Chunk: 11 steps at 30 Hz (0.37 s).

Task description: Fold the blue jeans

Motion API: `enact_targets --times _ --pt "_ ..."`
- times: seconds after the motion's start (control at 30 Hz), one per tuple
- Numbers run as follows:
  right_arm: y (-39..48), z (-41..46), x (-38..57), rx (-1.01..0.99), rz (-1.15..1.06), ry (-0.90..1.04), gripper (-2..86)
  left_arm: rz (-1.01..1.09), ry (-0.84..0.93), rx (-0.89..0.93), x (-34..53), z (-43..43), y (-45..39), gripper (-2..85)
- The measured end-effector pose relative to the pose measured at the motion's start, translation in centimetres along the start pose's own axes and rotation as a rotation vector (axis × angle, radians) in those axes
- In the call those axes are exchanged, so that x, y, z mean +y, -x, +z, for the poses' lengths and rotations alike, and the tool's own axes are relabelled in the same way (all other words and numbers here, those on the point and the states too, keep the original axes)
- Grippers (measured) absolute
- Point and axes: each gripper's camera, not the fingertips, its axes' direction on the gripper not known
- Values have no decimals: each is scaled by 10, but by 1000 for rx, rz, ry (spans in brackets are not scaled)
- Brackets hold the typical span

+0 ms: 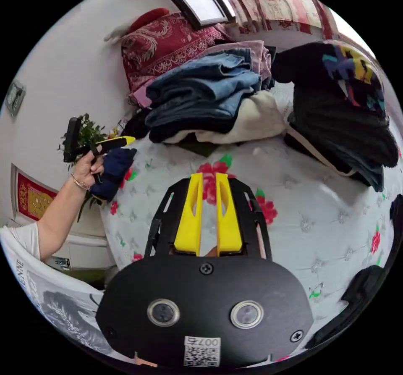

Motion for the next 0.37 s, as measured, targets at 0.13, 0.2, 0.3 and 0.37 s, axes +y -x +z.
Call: enact_targets --times 0.13,0.2,0.3,0.37 --pt "-2 30 172 262 -72 250 39 121 208 7 100 69 -72 87" --pt "-2 28 225 319 -84 332 43 171 357 -11 146 107 -119 86" --pt "-5 39 278 288 -50 423 62 214 439 -56 175 135 -160 81" --pt "-5 34 293 270 19 279 78 236 493 -44 188 158 -191 79"
